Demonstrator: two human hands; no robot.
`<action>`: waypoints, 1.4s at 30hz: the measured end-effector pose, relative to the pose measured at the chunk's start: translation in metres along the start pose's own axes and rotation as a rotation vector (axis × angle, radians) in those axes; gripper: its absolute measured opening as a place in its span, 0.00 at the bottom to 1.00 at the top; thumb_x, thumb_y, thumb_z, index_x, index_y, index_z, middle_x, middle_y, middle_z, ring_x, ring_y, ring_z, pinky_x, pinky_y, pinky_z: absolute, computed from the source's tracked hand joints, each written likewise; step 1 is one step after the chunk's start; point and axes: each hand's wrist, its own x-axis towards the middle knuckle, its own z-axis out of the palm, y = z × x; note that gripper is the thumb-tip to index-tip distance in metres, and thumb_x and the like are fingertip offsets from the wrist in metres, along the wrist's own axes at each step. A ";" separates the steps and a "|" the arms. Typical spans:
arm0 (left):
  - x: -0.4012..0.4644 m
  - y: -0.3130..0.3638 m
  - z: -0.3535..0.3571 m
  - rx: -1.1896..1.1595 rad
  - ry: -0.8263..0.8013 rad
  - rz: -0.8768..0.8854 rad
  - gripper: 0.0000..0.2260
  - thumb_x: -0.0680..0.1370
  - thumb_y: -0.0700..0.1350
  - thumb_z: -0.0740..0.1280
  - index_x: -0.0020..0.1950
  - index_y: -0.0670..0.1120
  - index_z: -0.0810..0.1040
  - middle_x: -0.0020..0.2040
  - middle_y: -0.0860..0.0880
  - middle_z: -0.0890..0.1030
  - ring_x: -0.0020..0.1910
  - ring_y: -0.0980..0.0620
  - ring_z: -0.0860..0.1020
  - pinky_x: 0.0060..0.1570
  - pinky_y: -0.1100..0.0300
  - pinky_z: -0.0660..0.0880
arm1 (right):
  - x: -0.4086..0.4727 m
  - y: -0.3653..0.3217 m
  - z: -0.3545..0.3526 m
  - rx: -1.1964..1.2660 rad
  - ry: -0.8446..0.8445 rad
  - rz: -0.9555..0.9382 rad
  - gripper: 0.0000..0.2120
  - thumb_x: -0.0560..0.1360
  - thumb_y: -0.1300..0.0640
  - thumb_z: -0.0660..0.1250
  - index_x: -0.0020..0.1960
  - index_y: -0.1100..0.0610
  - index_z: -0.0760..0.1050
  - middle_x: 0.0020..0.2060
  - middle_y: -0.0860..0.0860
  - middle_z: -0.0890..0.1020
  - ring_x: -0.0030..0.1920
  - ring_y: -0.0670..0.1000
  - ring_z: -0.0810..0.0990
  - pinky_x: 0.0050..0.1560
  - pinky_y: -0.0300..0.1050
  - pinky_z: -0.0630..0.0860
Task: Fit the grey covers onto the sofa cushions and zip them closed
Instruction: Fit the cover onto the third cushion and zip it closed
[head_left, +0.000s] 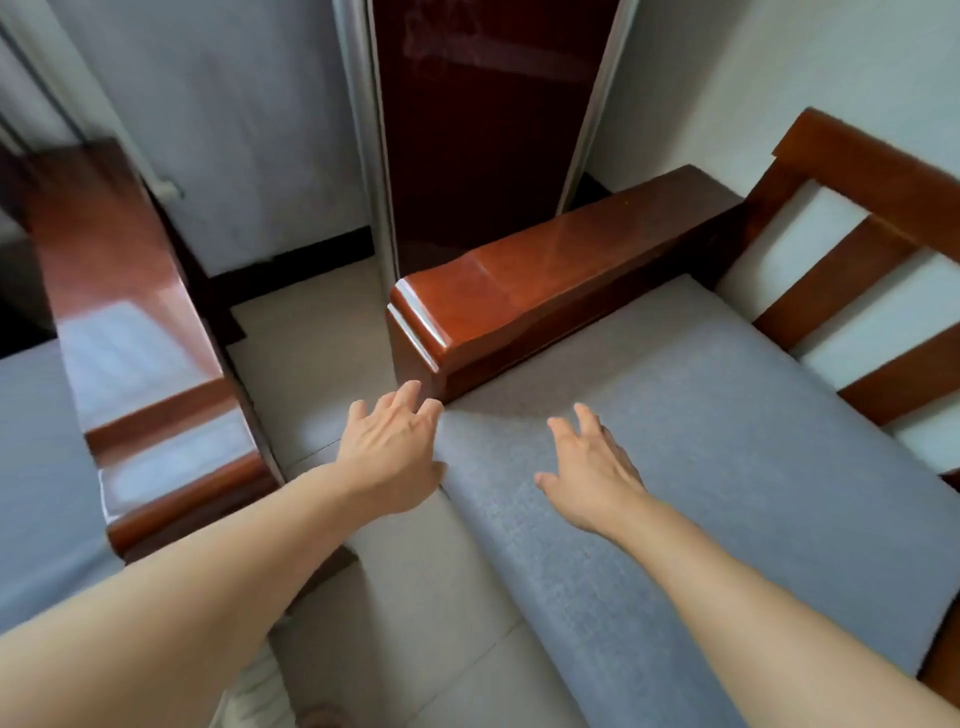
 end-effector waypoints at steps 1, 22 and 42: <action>-0.010 -0.004 0.002 -0.008 0.009 -0.030 0.23 0.76 0.54 0.63 0.69 0.49 0.64 0.70 0.47 0.62 0.68 0.46 0.65 0.63 0.49 0.62 | -0.002 -0.005 0.001 -0.008 -0.003 -0.021 0.31 0.78 0.49 0.63 0.75 0.56 0.54 0.76 0.59 0.47 0.73 0.58 0.56 0.69 0.49 0.59; -0.307 -0.152 0.130 -0.153 -0.062 -0.631 0.20 0.76 0.53 0.62 0.65 0.48 0.65 0.64 0.47 0.69 0.64 0.47 0.69 0.60 0.51 0.64 | -0.127 -0.200 0.161 -0.191 -0.171 -0.569 0.34 0.77 0.50 0.63 0.76 0.55 0.50 0.75 0.56 0.51 0.74 0.57 0.54 0.71 0.51 0.56; -0.317 -0.160 0.310 -0.259 0.224 -0.779 0.37 0.74 0.42 0.62 0.76 0.60 0.44 0.65 0.48 0.68 0.62 0.45 0.69 0.59 0.49 0.64 | -0.090 -0.226 0.356 -0.218 0.086 -1.010 0.40 0.62 0.61 0.71 0.72 0.58 0.62 0.65 0.56 0.70 0.63 0.59 0.70 0.62 0.52 0.70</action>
